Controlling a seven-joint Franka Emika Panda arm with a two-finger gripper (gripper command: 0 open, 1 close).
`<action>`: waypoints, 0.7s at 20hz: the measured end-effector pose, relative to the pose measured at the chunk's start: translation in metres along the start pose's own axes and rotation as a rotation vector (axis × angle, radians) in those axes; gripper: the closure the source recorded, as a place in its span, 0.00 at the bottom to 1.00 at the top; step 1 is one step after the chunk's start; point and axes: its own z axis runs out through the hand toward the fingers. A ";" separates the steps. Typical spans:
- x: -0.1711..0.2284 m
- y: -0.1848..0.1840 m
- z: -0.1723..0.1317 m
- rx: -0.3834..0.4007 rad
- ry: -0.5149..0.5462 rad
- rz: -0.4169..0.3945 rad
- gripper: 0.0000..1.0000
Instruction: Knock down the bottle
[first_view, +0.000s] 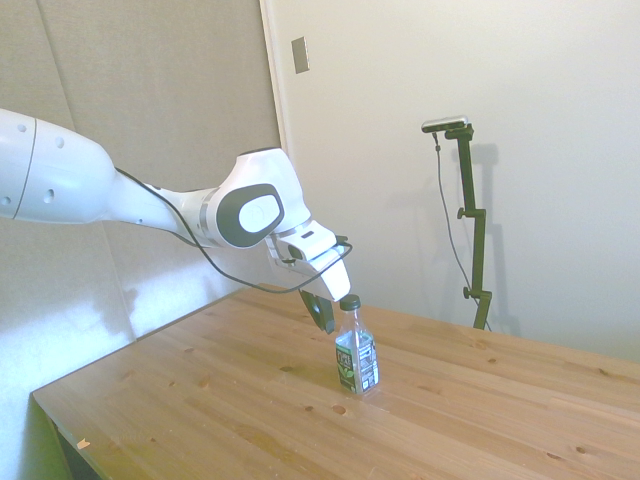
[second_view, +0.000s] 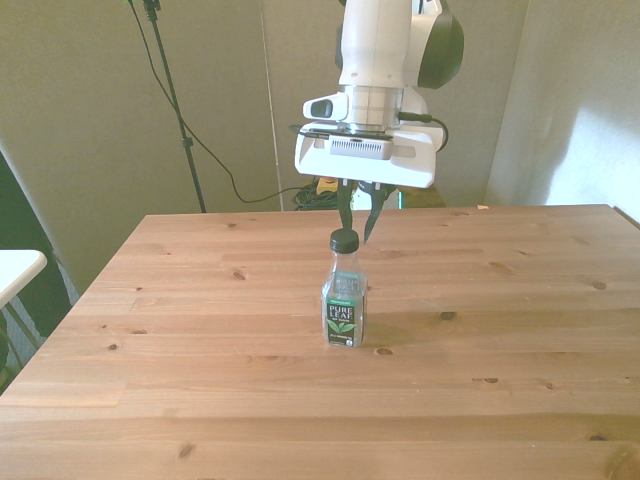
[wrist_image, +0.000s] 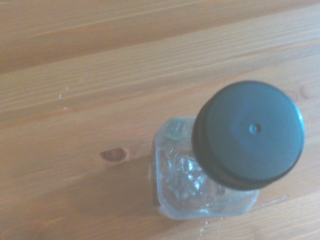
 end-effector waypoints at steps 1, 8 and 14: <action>0.002 -0.001 -0.001 0.001 0.004 0.004 1.00; 0.022 -0.015 -0.007 0.002 0.016 0.033 1.00; 0.041 -0.050 -0.008 -0.001 0.025 0.070 1.00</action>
